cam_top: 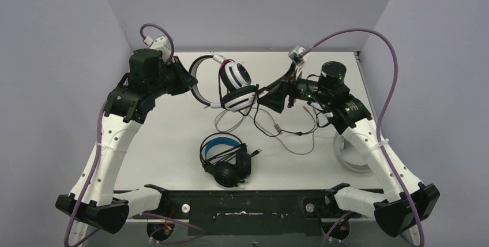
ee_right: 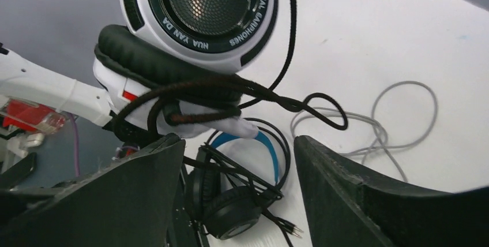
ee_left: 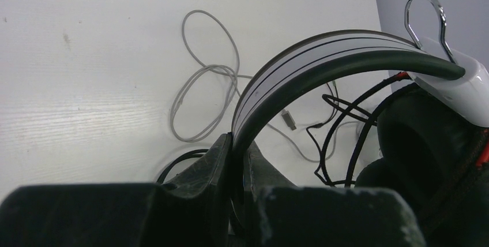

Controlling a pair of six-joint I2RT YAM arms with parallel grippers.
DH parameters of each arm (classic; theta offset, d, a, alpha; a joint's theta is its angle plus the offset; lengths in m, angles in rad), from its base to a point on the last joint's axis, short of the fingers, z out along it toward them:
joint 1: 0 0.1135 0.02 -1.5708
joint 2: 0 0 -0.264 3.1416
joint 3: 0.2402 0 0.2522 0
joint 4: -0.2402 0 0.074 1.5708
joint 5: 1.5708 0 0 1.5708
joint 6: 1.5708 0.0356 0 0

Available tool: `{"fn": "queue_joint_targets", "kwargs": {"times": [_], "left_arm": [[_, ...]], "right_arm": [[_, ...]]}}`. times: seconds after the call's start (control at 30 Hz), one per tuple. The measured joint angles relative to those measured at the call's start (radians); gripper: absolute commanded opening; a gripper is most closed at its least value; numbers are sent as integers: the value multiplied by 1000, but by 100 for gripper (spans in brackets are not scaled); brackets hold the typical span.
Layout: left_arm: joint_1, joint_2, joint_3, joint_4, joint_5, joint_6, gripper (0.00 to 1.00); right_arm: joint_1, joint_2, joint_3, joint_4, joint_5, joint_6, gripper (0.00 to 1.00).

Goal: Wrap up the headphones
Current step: Wrap the headphones cable around the headphones.

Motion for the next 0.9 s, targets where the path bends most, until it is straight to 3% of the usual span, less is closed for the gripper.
{"fn": "queue_joint_targets", "kwargs": {"times": [0.23, 0.53, 0.73, 0.8, 0.9], "left_arm": [[11, -1, 0, -8, -24, 3, 0], [11, -1, 0, -23, -24, 5, 0], [11, -1, 0, -23, -25, 5, 0], [11, -1, 0, -24, -25, 5, 0], [11, -1, 0, -24, -24, 4, 0]], "right_arm": [[67, 62, 38, -36, 13, -6, 69], [68, 6, 38, -132, 92, -40, 68], [77, -24, 8, -102, 66, -23, 68], [87, -24, -2, -73, 53, -5, 65], [95, -19, -16, -13, 44, 30, 50]]}}
